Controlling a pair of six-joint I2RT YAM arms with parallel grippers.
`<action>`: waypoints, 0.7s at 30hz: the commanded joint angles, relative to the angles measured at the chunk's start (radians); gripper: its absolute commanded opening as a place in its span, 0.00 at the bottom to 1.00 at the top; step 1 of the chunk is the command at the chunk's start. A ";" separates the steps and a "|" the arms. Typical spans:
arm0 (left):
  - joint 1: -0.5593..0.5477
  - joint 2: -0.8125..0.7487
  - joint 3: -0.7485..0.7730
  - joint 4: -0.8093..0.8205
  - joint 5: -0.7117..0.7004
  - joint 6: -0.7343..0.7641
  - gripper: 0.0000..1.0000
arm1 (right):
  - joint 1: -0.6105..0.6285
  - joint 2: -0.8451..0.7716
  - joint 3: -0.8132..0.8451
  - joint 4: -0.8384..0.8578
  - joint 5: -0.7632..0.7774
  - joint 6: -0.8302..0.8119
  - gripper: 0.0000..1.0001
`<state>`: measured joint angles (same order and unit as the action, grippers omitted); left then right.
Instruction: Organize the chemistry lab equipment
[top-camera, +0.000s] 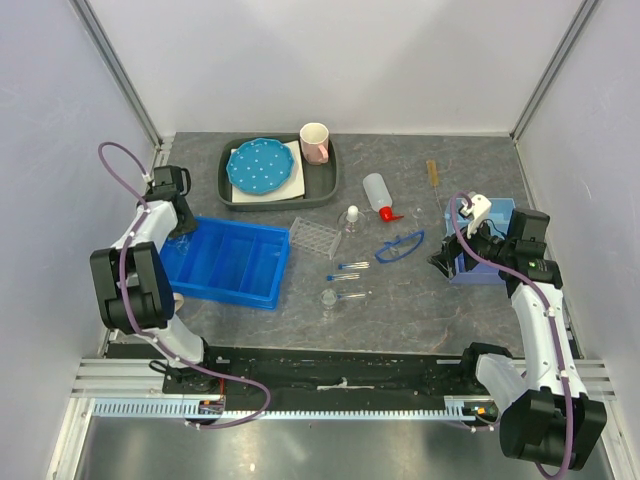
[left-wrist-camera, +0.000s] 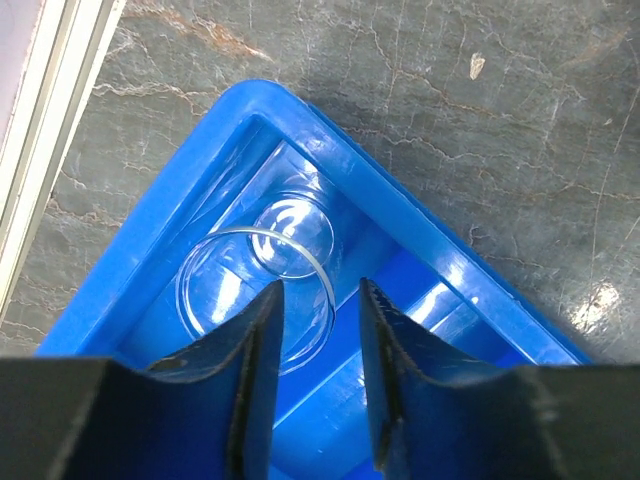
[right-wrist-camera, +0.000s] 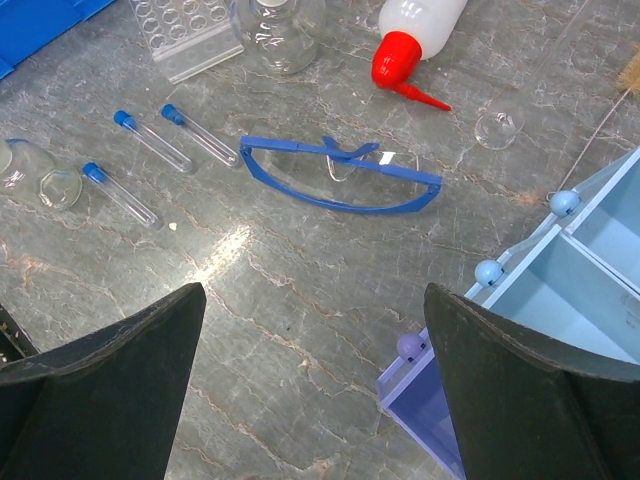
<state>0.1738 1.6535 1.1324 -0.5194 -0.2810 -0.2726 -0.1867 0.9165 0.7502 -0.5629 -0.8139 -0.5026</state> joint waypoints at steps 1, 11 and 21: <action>0.004 -0.081 0.004 0.036 -0.015 -0.031 0.45 | 0.009 0.001 0.024 0.008 -0.011 -0.019 0.98; 0.006 -0.299 -0.003 -0.019 0.156 -0.043 0.57 | 0.010 -0.001 0.021 0.009 -0.007 -0.022 0.98; -0.007 -0.535 -0.144 -0.001 0.630 -0.025 0.83 | 0.010 0.001 0.012 0.017 -0.004 -0.037 0.98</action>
<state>0.1749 1.2022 1.0389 -0.5350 0.0948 -0.2932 -0.1802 0.9165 0.7502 -0.5625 -0.8097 -0.5133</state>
